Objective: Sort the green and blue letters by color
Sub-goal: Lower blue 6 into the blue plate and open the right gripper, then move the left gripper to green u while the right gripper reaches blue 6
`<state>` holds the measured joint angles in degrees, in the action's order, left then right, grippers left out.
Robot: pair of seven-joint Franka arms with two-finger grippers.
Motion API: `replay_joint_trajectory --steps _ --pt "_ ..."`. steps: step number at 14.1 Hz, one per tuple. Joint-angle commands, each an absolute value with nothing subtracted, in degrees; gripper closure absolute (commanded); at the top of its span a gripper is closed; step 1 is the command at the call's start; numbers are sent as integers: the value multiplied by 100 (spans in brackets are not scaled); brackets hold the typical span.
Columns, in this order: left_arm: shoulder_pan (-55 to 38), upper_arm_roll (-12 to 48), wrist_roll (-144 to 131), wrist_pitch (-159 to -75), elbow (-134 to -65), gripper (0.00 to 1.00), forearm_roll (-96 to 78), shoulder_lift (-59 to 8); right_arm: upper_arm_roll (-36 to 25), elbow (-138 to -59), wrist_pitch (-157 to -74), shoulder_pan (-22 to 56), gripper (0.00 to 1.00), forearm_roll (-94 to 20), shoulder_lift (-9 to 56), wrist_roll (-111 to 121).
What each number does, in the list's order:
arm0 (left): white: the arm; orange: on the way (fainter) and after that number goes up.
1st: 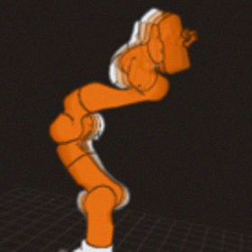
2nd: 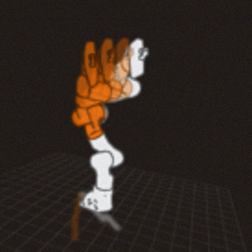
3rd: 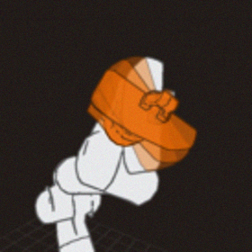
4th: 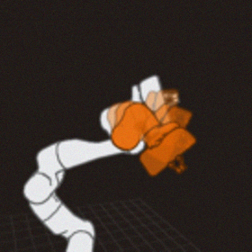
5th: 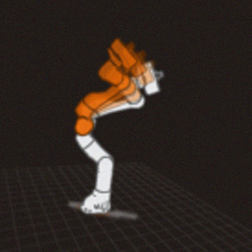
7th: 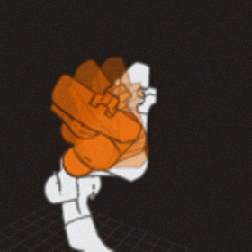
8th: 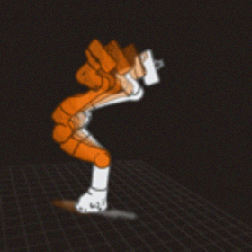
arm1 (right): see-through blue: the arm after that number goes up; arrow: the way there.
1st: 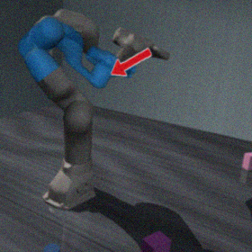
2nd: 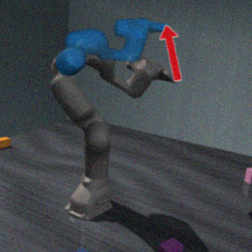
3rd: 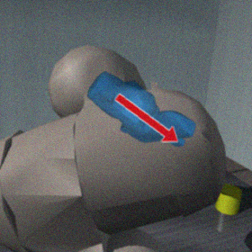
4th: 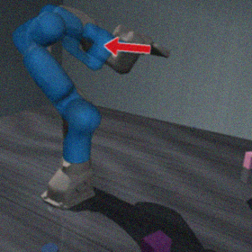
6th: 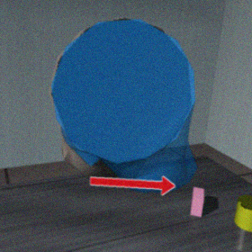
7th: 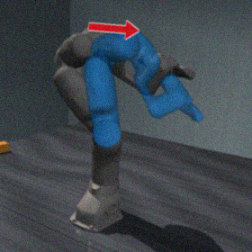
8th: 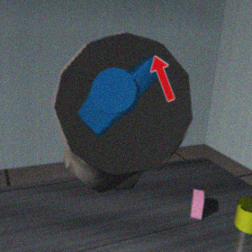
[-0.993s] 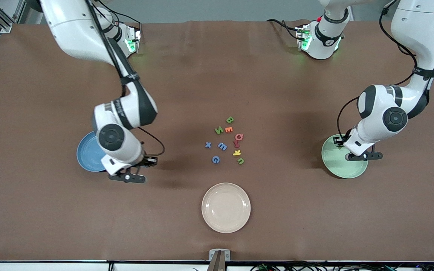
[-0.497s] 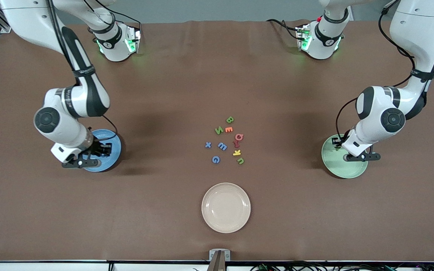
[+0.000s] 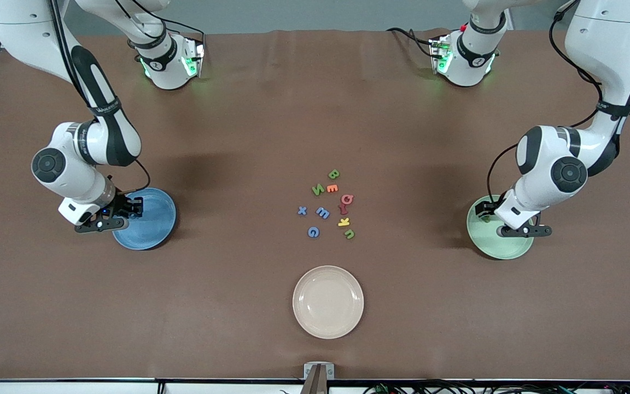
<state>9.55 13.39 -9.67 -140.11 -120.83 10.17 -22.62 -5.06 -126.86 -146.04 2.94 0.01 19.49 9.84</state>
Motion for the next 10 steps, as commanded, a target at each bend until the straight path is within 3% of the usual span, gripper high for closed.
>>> replay_joint_trajectory --steps 1,4,10 --pt "914 1713 -1780 -13913 -11936 1 1125 -2188 -396 -12823 -14643 167 0 -79 1802 1116" --pt "705 2091 -3107 -13904 -11699 1 1116 -2259 -387 -12753 -14599 246 0 -79 1802 1081" --pt "-324 2066 -4981 -13913 -10777 1 1134 -2952 -44 -11955 -13659 833 0 -132 1784 -444"
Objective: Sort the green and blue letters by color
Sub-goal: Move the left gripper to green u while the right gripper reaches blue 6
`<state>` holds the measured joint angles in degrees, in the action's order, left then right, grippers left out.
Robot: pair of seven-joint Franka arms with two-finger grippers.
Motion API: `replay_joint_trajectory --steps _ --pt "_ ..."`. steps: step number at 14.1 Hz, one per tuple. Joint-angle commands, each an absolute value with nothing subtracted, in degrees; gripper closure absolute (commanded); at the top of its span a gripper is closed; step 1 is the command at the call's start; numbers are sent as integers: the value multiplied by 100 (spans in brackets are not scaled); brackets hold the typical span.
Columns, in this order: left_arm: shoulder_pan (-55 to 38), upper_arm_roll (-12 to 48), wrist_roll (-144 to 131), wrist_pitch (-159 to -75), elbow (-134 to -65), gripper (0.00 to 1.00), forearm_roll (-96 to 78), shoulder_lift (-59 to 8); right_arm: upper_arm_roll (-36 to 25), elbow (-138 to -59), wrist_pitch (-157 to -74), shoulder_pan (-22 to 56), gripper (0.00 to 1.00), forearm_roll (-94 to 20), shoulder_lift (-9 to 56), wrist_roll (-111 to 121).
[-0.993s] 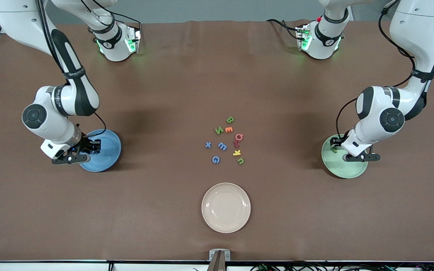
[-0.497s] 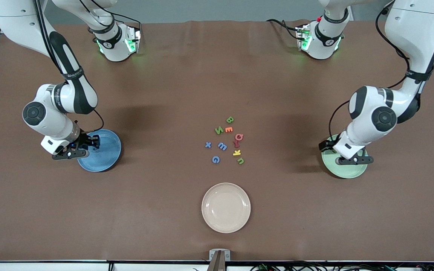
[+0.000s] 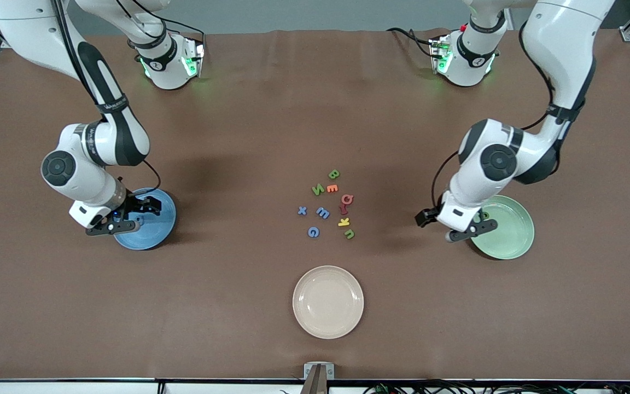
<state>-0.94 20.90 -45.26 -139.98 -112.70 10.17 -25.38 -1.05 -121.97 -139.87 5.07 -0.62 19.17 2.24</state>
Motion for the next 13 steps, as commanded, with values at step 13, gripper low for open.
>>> replay_joint_trajectory --steps 13 --pt "-2012 1319 -6381 -13913 -9018 1 1204 -4420 -62 -8345 -12843 3233 0 -71 4128 -4358"
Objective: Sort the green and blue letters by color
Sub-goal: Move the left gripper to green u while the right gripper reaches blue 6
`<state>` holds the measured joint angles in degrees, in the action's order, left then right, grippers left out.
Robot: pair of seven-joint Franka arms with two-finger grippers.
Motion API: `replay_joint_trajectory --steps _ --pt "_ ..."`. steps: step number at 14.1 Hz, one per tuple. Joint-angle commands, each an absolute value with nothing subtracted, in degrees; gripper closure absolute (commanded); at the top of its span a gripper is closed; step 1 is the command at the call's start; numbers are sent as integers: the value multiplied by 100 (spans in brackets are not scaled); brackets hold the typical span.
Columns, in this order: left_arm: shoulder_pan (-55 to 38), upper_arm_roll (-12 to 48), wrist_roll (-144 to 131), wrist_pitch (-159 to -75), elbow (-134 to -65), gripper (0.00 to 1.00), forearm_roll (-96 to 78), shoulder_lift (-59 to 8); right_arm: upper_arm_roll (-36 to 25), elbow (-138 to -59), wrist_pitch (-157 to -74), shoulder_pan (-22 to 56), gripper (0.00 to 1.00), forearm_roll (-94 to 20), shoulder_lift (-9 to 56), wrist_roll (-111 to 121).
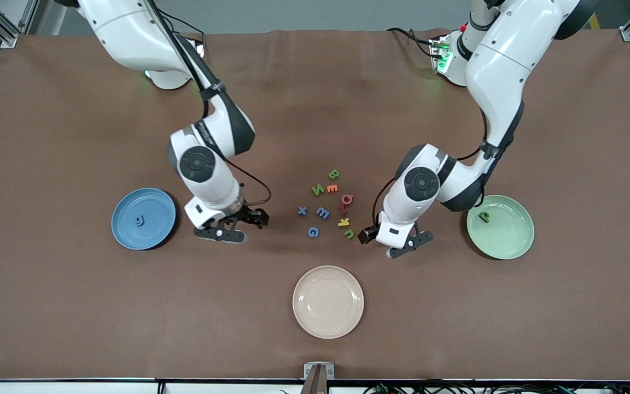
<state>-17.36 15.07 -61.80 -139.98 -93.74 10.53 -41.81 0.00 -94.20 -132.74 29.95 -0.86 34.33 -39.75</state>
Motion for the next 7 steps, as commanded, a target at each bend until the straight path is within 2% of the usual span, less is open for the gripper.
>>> replay_joint_trajectory --steps 1,7 --pt "-2135 1257 -6398 -13913 -8931 1 1204 -4517 -70 -8036 -12780 3287 0 -70 4322 -4394" --pt "-2732 844 -6407 -13904 -8412 1 1195 -4921 -70 -7086 -12832 3550 0 -70 5070 -4797"
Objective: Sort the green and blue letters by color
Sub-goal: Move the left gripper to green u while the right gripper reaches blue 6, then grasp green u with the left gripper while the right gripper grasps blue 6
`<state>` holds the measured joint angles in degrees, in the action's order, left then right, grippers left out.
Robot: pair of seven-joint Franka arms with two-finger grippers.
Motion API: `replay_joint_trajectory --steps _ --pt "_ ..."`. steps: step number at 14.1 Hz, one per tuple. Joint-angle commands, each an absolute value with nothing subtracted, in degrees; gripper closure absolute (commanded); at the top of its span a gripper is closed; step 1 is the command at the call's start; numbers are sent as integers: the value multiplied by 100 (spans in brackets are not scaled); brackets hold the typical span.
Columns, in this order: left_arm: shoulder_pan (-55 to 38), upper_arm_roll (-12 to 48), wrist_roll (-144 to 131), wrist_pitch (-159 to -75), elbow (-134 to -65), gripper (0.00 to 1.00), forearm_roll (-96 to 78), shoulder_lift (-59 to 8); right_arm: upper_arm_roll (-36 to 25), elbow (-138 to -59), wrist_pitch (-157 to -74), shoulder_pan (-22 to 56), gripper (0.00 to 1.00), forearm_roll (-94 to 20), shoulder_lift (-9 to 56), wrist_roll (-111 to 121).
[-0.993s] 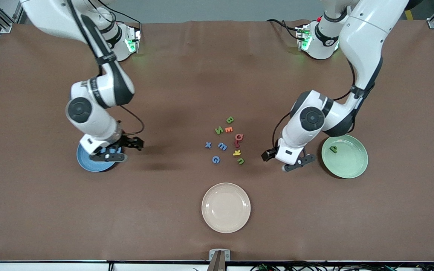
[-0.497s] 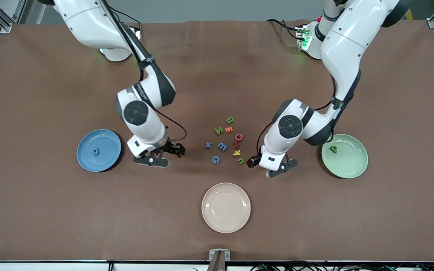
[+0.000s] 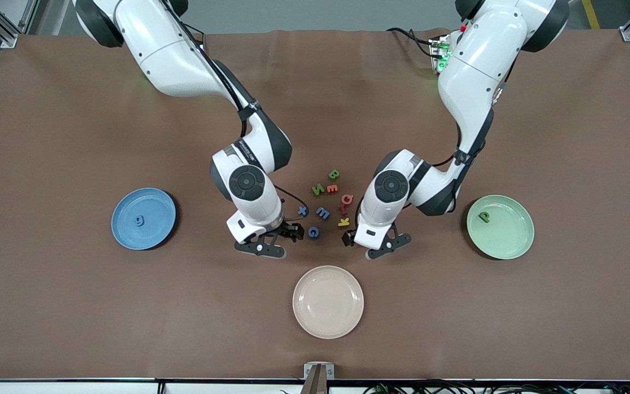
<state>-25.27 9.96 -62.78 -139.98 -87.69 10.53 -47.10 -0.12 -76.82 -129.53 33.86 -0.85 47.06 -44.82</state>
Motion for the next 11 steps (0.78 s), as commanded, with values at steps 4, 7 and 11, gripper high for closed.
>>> replay_joint_trajectory --steps 4,7,11 --pt "-2952 782 -6398 -13904 -8350 1 1195 -5018 -97 -6513 -12893 3787 0 -44 5624 -5009" --pt "-2988 773 -6390 -13896 -8350 2 1204 -5062 -97 -6530 -12973 3806 0 -26 5695 -5097" --pt "-2997 782 -6381 -13896 -8367 25 1230 -5063 -97 -6574 -12973 3806 0 -44 5704 -5124"
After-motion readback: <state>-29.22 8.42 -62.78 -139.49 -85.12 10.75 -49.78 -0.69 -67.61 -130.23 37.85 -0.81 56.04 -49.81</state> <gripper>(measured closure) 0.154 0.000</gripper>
